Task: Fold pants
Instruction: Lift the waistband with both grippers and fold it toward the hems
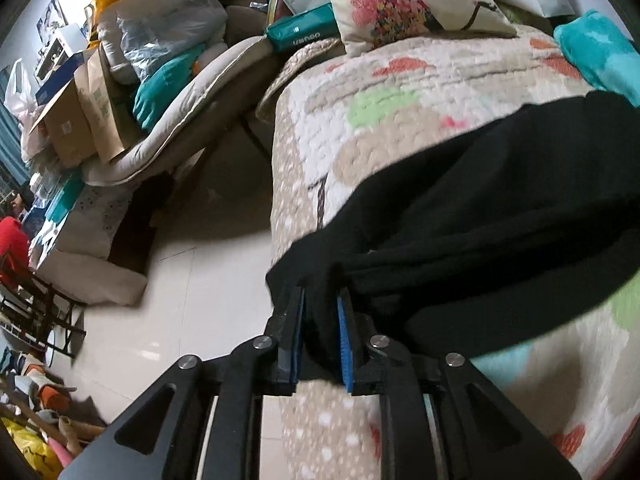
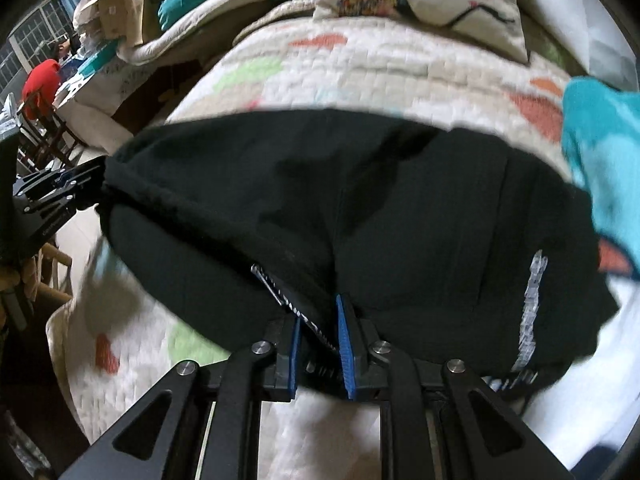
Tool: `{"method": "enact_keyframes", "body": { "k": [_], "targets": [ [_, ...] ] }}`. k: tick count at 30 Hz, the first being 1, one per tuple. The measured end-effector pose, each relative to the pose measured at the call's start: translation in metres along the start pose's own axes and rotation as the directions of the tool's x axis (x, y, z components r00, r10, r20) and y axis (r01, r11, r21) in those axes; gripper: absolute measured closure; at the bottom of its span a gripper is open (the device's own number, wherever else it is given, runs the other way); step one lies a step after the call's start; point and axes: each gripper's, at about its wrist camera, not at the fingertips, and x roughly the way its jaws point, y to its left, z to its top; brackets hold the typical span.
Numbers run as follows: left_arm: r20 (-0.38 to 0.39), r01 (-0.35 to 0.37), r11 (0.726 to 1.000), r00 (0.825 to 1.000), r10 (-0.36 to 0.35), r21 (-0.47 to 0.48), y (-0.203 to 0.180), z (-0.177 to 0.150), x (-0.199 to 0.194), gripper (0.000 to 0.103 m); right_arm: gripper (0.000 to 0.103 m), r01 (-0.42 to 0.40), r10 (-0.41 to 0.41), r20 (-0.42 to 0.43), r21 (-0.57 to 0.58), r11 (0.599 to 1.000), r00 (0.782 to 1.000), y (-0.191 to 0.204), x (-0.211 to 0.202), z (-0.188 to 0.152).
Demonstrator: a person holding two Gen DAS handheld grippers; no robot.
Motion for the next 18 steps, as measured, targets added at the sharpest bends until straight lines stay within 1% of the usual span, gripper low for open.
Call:
{"method": "enact_keyframes", "body": {
  "k": [1, 3, 4, 5, 6, 7, 8, 9, 10, 11, 12, 13, 15, 16, 17, 18],
  "targets": [
    [-0.009, 0.003, 1.0, 1.0, -0.003, -0.01, 0.002, -0.003, -0.001, 0.079, 0.085, 0.001, -0.001, -0.005, 0.0, 1.0, 1.0, 0.001, 0.0, -0.004],
    [-0.018, 0.023, 0.998, 1.0, -0.024, -0.056, 0.011, -0.01, -0.006, 0.067, 0.084, 0.002, -0.002, -0.011, 0.002, 1.0, 1.0, 0.003, -0.001, -0.008],
    [-0.018, 0.04, 0.996, 0.999, -0.042, -0.084, 0.017, -0.012, -0.008, 0.065, 0.083, 0.003, -0.003, -0.014, -0.001, 1.0, 1.0, 0.003, -0.001, -0.009],
    [-0.013, 0.068, 0.99, 0.997, -0.07, -0.121, 0.025, -0.014, -0.011, 0.063, 0.082, 0.005, -0.005, -0.019, -0.004, 1.0, 1.0, 0.004, -0.002, -0.011],
    [-0.004, 0.11, 0.979, 0.994, -0.112, -0.174, 0.034, -0.015, -0.014, 0.06, 0.082, 0.014, -0.014, -0.024, -0.009, 1.0, 1.0, 0.005, -0.003, -0.012],
    [0.013, 0.166, 0.957, 0.986, -0.168, -0.239, 0.046, -0.017, -0.018, 0.059, 0.082, 0.024, -0.024, -0.029, -0.014, 1.0, 0.999, 0.007, -0.003, -0.014],
    [0.027, 0.199, 0.939, 0.98, -0.199, -0.28, 0.053, -0.018, -0.02, 0.058, 0.081, 0.032, -0.032, -0.033, -0.016, 0.999, 0.999, 0.009, -0.004, -0.015],
    [0.052, 0.24, 0.91, 0.97, -0.237, -0.339, 0.064, -0.02, -0.023, 0.058, 0.081, 0.038, -0.039, -0.038, -0.02, 0.999, 0.999, 0.011, -0.005, -0.017],
    [0.071, 0.264, 0.885, 0.964, -0.257, -0.383, 0.072, -0.021, -0.024, 0.057, 0.074, 0.039, -0.04, -0.044, -0.022, 0.999, 0.998, 0.012, -0.006, -0.018],
    [0.086, 0.28, 0.865, 0.959, -0.269, -0.418, 0.078, -0.022, -0.025, 0.056, 0.064, 0.032, -0.033, -0.059, -0.023, 0.999, 0.998, 0.014, -0.008, -0.02],
    [0.108, 0.294, 0.834, 0.955, -0.276, -0.467, 0.088, -0.024, -0.026, 0.055, 0.058, 0.023, -0.025, -0.078, -0.025, 0.999, 0.997, 0.017, -0.009, -0.023],
    [0.118, 0.295, 0.818, 0.955, -0.273, -0.493, 0.092, -0.023, -0.025, 0.055, 0.052, 0.017, -0.02, -0.09, -0.03, 0.999, 0.996, 0.019, -0.011, -0.025],
    [0.142, 0.286, 0.771, 0.958, -0.25, -0.569, 0.105, -0.026, -0.025, 0.055, 0.051, 0.02, -0.027, -0.091, -0.074, 0.997, 0.996, 0.029, -0.022, -0.033],
    [0.139, 0.272, 0.741, 0.961, -0.238, -0.614, 0.112, -0.029, -0.022, 0.055, 0.051, 0.019, -0.025, -0.072, -0.09, 0.996, 0.997, 0.033, -0.028, -0.035],
    [0.123, 0.255, 0.717, 0.965, -0.232, -0.648, 0.117, -0.031, -0.017, 0.055, 0.051, 0.014, -0.018, -0.048, -0.1, 0.995, 0.999, 0.037, -0.035, -0.034],
    [0.097, 0.236, 0.703, 0.968, -0.232, -0.671, 0.119, -0.032, -0.011, 0.055, 0.051, 0.008, -0.009, -0.011, -0.103, 0.995, 1.0, 0.041, -0.044, -0.031]
  ]
}}
